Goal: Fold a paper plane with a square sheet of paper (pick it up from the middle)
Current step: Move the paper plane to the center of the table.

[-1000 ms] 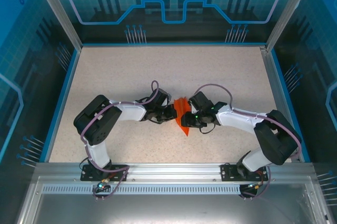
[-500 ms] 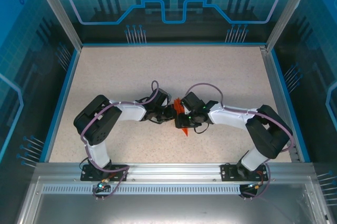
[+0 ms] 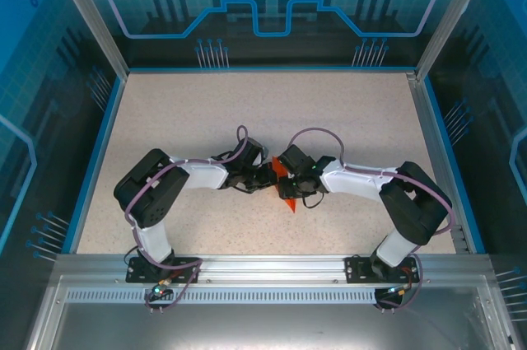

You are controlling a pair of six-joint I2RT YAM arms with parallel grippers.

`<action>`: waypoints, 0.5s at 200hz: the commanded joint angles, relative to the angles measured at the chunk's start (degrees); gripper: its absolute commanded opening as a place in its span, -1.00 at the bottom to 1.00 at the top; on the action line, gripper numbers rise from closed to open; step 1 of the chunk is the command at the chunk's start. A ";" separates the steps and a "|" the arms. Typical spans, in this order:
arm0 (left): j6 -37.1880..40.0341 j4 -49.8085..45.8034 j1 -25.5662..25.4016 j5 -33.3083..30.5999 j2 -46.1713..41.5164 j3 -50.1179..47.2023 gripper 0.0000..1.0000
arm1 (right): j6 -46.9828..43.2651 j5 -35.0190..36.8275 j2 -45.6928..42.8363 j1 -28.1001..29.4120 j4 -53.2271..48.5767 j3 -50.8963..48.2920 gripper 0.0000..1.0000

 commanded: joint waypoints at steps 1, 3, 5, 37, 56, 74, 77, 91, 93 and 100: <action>0.13 -1.10 0.46 1.24 -1.65 -0.36 -0.99 | 0.23 2.06 0.46 0.91 -1.81 1.36 -0.45; 0.17 -1.09 0.46 1.25 -1.64 -0.34 -0.99 | 0.30 2.10 0.51 0.93 -1.83 1.36 -0.46; 0.18 -1.11 0.39 1.25 -1.60 -0.36 -0.99 | 0.30 2.18 0.46 0.93 -1.84 1.36 -0.47; 0.18 -1.38 0.44 0.90 -1.69 -0.40 -0.99 | 1.28 3.87 -0.17 1.21 -2.61 1.45 -0.50; 0.19 -1.33 0.43 0.90 -1.65 -0.37 -0.98 | 1.16 4.23 0.25 1.59 -2.85 1.71 -0.48; 0.27 -1.46 0.37 0.90 -1.65 -0.36 -0.98 | 0.95 4.59 1.13 2.16 -3.48 2.28 -0.45; 0.24 -1.49 0.41 0.79 -1.64 -0.37 -0.98 | 0.94 4.64 1.20 2.32 -3.62 2.29 -0.44; 0.26 -1.64 0.42 0.62 -1.61 -0.37 -0.98 | 1.02 4.80 1.16 2.97 -4.26 2.11 -0.43; 0.20 -1.68 0.42 0.63 -1.63 -0.37 -0.99 | 1.03 4.83 1.06 3.09 -4.29 2.07 -0.43; 0.27 -1.64 0.41 0.58 -1.65 -0.45 -0.98 | 1.10 4.92 0.90 3.42 -4.50 1.72 -0.43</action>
